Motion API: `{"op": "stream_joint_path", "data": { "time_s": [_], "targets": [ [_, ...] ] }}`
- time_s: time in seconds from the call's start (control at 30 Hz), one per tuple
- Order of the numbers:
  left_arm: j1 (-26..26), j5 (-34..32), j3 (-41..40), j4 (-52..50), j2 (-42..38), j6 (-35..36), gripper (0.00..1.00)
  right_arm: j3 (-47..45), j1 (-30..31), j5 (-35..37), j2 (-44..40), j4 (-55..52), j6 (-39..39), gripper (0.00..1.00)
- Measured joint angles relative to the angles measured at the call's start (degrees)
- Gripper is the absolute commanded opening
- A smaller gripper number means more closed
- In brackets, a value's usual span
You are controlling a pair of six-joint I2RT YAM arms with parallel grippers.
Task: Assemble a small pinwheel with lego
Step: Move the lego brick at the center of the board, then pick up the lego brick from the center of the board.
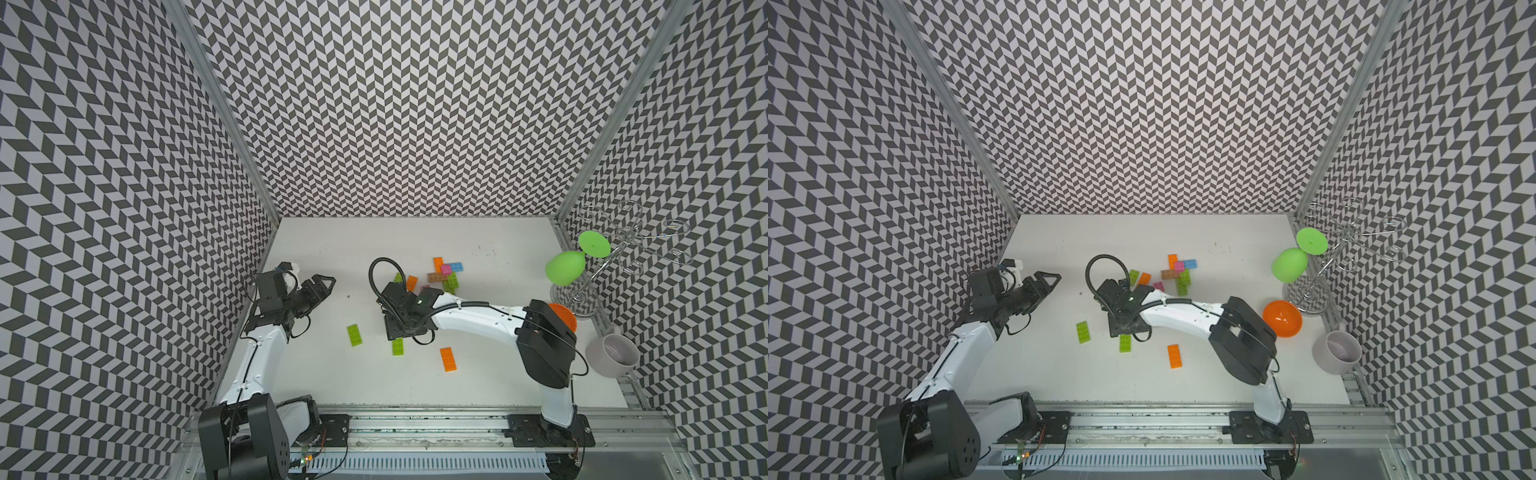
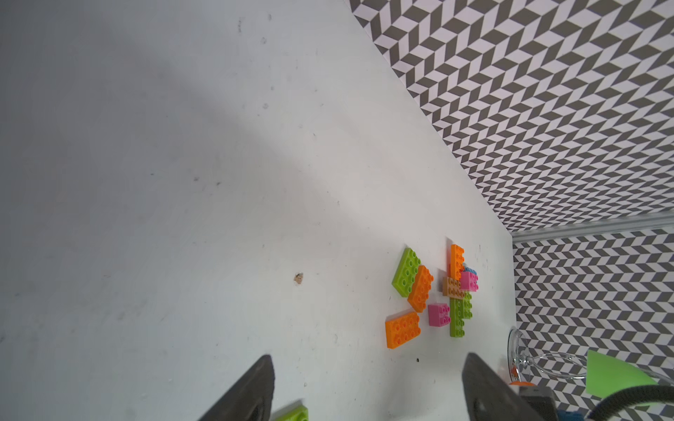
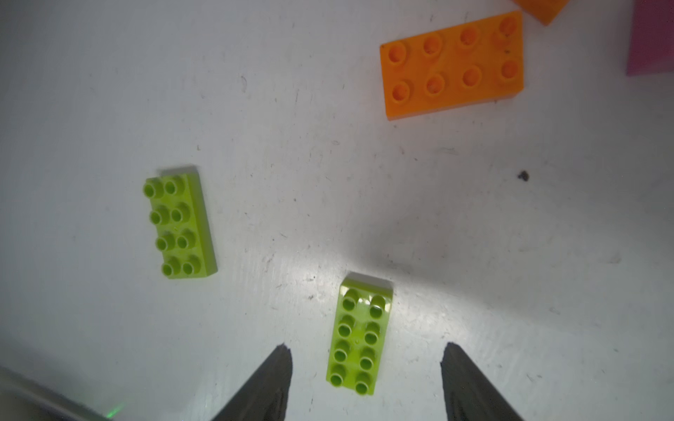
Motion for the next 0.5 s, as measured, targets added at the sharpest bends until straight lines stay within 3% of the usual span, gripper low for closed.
{"op": "stream_joint_path", "data": {
  "time_s": [0.27, 0.5],
  "targets": [
    [2.7, 4.6, 0.0, -0.5, 0.7, 2.0, 0.8, 1.9, 2.3, -0.4, 4.6, -3.8, 1.1, 0.61],
    [2.7, 5.9, 0.0, -0.4, 1.4, 2.3, 0.8, 2.2, 2.4, -1.1, 6.4, -4.7, 1.3, 0.41]
  ]
}}
